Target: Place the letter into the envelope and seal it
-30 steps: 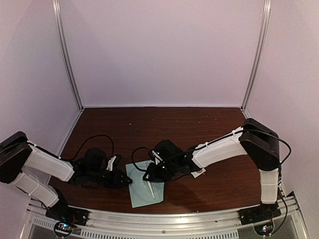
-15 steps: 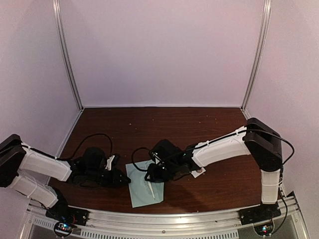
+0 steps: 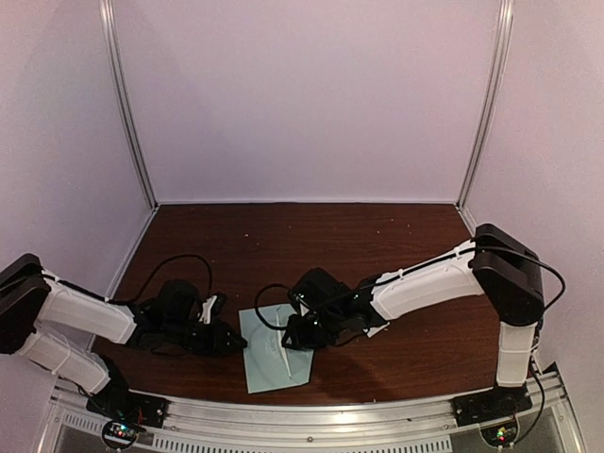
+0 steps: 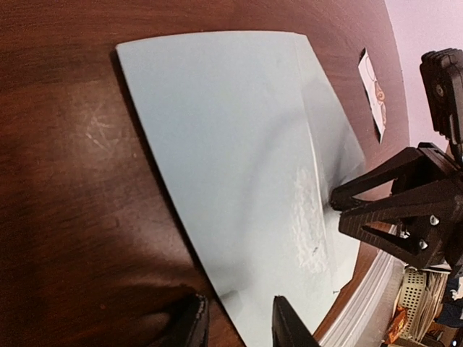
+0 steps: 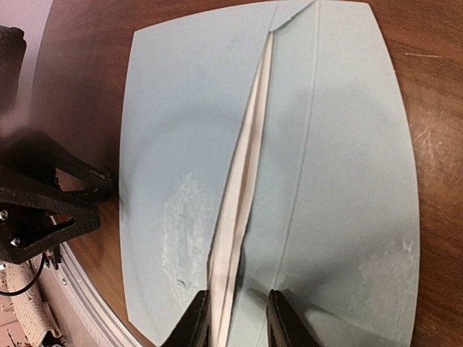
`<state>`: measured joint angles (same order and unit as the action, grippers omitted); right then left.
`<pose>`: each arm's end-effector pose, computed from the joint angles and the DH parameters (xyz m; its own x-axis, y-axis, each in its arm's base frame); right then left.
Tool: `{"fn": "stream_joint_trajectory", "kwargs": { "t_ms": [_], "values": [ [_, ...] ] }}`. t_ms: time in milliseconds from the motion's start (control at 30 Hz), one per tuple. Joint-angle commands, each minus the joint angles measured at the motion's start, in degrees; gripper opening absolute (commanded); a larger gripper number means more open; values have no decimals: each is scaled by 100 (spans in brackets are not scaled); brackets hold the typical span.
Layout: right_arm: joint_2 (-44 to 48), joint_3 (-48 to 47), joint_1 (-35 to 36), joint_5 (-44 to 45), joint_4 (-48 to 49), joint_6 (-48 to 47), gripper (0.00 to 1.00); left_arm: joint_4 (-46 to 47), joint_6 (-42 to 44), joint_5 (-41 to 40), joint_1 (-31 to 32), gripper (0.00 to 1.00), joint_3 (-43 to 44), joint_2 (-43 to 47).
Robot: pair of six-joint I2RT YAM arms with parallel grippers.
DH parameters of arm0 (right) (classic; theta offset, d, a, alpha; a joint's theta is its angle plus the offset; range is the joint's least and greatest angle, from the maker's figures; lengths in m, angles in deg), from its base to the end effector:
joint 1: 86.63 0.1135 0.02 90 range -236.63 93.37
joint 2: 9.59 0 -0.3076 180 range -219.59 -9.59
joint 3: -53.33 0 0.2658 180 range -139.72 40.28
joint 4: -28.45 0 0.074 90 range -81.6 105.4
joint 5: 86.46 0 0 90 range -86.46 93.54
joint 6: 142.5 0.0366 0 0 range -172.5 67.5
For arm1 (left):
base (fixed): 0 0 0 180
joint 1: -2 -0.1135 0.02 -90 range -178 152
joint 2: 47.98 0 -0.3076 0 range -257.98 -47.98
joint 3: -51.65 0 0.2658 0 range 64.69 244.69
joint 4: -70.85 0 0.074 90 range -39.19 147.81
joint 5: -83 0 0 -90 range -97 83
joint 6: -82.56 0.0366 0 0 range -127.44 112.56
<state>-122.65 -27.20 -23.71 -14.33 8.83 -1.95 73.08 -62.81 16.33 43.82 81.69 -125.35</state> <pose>0.1864 0.3892 0.1677 -0.9489 -0.2416 -0.2028 -0.3153 0.7117 0.6278 0.1460 -0.1501 0.1420 -0.9752 -0.1413 -0.1703 0.0320 0.6716 -0.7402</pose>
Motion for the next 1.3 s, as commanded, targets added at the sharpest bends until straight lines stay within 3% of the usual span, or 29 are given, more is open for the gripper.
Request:
{"fn": "stream_joint_trajectory", "kwargs": {
  "t_ms": [0, 600, 1100, 1267],
  "values": [
    [-49, 48, 72, -135, 228, 98, 27, 339, -39, 77, 1, 32, -80, -143],
    [-325, -150, 90, -311, 264, 96, 16, 563, -54, 187, 6, 30, -110, -347],
    [-314, -318, 107, -273, 302, 65, 16, 634, -66, 206, 10, 29, -93, -412],
    [217, -318, 104, 116, 132, -96, 26, 767, -101, 176, 10, 29, -28, -548]
  ]
}}
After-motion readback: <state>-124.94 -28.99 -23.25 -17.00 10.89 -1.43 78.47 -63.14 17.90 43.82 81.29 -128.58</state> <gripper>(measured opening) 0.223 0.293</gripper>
